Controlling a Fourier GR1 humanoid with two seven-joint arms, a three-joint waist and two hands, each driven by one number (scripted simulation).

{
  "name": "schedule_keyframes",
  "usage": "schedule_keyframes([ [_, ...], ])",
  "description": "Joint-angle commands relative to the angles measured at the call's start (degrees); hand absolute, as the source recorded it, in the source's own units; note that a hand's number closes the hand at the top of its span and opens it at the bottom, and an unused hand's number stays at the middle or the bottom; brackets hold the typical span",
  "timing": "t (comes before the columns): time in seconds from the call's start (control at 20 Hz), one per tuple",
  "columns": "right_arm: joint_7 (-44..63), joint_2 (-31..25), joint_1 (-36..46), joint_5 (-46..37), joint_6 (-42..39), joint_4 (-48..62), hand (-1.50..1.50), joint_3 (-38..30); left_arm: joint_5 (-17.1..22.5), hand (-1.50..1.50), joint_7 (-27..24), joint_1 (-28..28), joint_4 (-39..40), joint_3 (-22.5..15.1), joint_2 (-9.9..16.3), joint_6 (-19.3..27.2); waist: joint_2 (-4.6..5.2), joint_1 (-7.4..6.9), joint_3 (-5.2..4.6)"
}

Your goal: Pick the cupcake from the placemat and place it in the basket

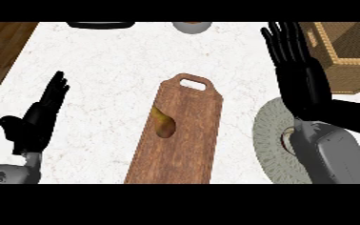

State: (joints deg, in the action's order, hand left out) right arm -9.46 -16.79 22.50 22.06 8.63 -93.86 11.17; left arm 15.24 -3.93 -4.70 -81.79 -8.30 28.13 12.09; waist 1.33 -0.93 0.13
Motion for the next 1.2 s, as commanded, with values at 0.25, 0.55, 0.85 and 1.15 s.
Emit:
schedule_keyframes([
  [0.25,2.7,-6.7,-5.5,4.5,-28.8,2.8,1.50,15.7,-7.0,0.00,-2.7,-6.5,-4.7,-1.3,5.3,-1.3,-1.12,-0.43,0.11],
  [0.55,1.7,-1.6,-23.7,2.1,-20.2,-10.1,-1.50,21.2,-5.9,0.00,-1.3,-4.3,-4.9,0.0,4.9,-3.7,-1.62,1.57,-0.13],
  [0.85,9.5,-13.2,-14.7,-13.6,-10.3,-18.0,-1.50,11.1,-5.4,0.00,0.3,-6.3,-3.9,0.2,4.8,-3.7,-2.07,2.81,-0.40],
  [1.15,20.8,-32.4,-5.0,-23.2,-20.3,-19.2,-1.50,6.8,-7.4,0.00,1.5,-6.4,-5.5,-2.0,3.6,-2.8,-1.90,1.61,-0.50],
])
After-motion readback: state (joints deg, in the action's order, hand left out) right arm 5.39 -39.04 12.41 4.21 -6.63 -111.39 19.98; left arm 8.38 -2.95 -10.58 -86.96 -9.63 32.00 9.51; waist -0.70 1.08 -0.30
